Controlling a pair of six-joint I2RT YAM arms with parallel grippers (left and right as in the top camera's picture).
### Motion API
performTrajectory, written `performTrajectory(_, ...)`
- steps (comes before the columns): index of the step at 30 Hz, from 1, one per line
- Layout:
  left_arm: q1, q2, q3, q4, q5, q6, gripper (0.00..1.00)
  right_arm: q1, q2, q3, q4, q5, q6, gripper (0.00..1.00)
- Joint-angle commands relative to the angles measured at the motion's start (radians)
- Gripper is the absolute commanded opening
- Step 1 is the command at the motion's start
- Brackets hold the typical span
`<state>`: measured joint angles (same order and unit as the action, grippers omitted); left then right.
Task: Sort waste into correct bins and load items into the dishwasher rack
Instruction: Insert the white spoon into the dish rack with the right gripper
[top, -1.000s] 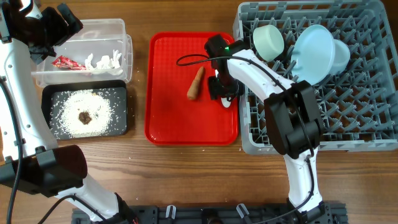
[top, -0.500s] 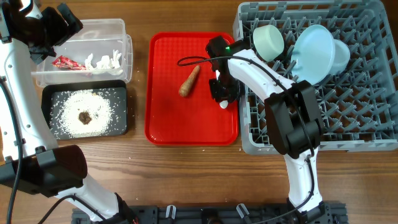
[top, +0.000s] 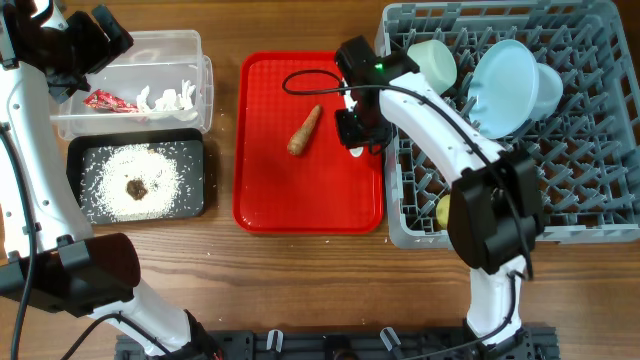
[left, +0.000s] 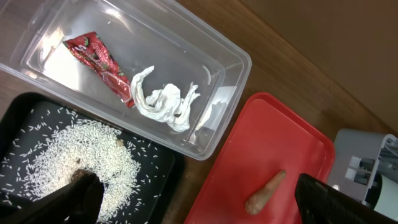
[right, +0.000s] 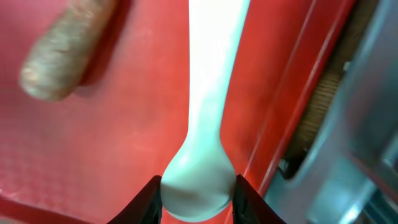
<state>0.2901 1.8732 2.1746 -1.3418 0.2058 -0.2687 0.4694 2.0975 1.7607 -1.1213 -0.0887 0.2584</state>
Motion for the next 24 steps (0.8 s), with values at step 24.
performTrajectory(24,0.003,-0.027,0.001,0.002,-0.006,-0.009,1.0,-0.212,-0.237,-0.208,0.084,0.11,-0.049,0.38)
